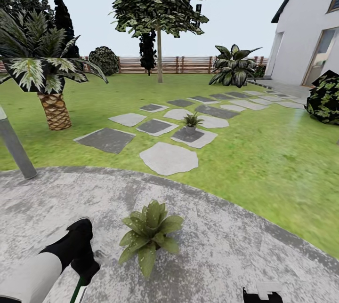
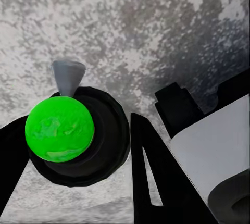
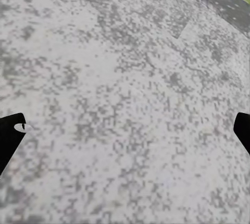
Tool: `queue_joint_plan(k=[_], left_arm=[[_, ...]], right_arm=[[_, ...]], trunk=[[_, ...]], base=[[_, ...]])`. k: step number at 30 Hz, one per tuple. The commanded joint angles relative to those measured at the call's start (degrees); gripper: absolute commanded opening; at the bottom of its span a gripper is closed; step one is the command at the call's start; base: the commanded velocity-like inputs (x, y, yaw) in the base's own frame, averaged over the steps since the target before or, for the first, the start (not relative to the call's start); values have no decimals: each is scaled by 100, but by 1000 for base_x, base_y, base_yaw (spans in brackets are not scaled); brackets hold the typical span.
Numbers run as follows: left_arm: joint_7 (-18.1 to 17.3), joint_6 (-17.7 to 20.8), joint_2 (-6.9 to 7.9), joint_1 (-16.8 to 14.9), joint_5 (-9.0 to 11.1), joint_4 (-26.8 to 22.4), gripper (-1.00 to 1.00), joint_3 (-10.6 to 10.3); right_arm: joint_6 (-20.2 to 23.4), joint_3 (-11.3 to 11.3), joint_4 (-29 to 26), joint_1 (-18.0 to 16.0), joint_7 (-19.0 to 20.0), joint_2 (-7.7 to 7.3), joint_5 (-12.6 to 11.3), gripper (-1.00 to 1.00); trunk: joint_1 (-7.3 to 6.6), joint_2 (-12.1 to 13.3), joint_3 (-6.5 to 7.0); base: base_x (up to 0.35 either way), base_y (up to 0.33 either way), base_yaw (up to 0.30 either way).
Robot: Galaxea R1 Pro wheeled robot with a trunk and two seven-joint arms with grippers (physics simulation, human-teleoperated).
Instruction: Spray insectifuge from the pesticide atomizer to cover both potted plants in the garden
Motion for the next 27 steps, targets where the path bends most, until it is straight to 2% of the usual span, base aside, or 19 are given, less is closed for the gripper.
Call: queue_joint_plan(k=[1, 7, 12, 16, 27], left_arm=[[-56, 18, 17, 43, -40, 1, -100, -18], [69, -341, 2, 313, -41, -60, -100, 18], [347, -342, -29, 326, -39, -77, -100, 31], [436, -328, -42, 326, 8, -83, -100, 31], [445, -318, -43, 326, 21, -93, -100, 32]], right_arm=[[-20, -35, 9, -5, -31, -2, 60, 100], [-21, -35, 8, -5, -36, -9, 54, 100], [-19, -41, 6, -5, -36, -24, 54, 100], [-18, -40, 2, -5, -37, -27, 54, 100], [-19, -40, 8, -5, -36, -33, 54, 100]], trunk=[[-1, -3, -5], [-1, -3, -5], [-1, -3, -5], [-1, -3, -5], [-1, -3, -5]], base=[[1, 0, 2], [0, 0, 69], [0, 0, 260], [10, -16, 219], [94, -234, 14]])
